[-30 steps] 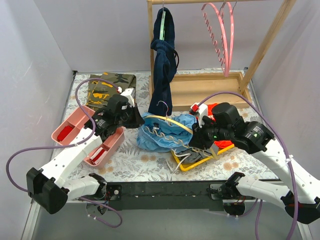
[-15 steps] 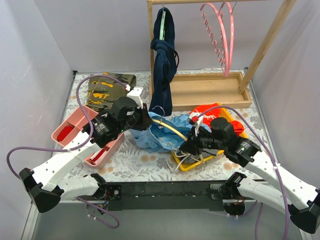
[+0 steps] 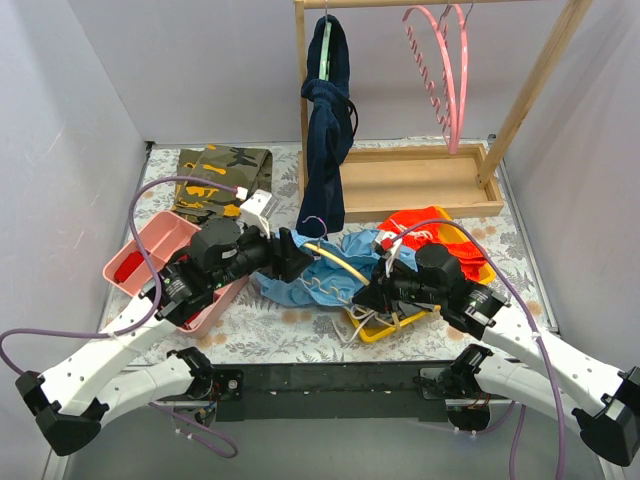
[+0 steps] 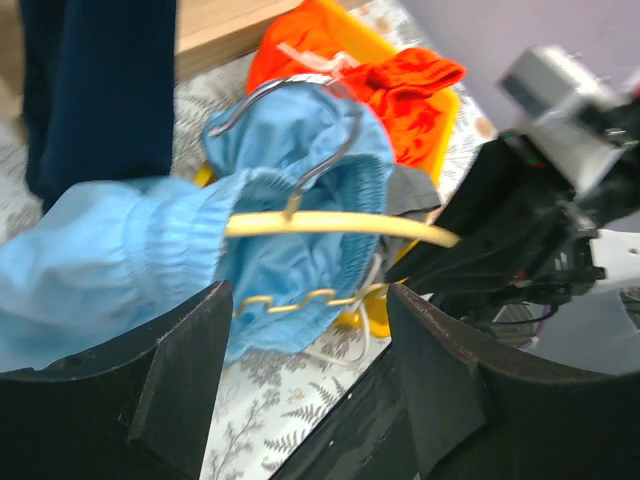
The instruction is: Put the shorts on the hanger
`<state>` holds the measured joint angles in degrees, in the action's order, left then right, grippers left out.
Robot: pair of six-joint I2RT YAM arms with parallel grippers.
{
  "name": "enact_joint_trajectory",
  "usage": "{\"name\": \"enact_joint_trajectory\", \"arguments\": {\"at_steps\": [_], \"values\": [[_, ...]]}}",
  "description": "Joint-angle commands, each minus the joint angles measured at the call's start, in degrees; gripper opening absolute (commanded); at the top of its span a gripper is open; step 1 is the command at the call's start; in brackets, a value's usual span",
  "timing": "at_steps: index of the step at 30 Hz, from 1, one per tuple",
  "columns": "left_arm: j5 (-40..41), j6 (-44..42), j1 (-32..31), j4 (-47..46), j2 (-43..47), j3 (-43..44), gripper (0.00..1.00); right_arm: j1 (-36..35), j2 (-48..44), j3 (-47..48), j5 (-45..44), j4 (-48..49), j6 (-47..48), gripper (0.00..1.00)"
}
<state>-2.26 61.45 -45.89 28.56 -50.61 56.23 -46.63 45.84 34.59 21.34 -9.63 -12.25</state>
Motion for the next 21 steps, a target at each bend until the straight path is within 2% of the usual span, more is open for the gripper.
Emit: {"name": "enact_joint_trajectory", "arguments": {"at_steps": [1, 15, 21], "values": [[-6.6, -2.9, -0.7, -7.9, -0.4, -1.1, 0.63, -0.3, -0.6, -0.3, 0.9, 8.0, -0.1, 0.01], [4.8, -6.4, -4.0, -18.6, -10.5, -0.6, 0.66, -0.5, -0.6, -1.0, 0.3, 7.0, 0.0, 0.01], [10.8, -7.5, -6.1, -20.1, -14.1, -1.7, 0.62, -0.5, -0.6, -1.0, 0.1, 7.1, 0.1, 0.01]]}}
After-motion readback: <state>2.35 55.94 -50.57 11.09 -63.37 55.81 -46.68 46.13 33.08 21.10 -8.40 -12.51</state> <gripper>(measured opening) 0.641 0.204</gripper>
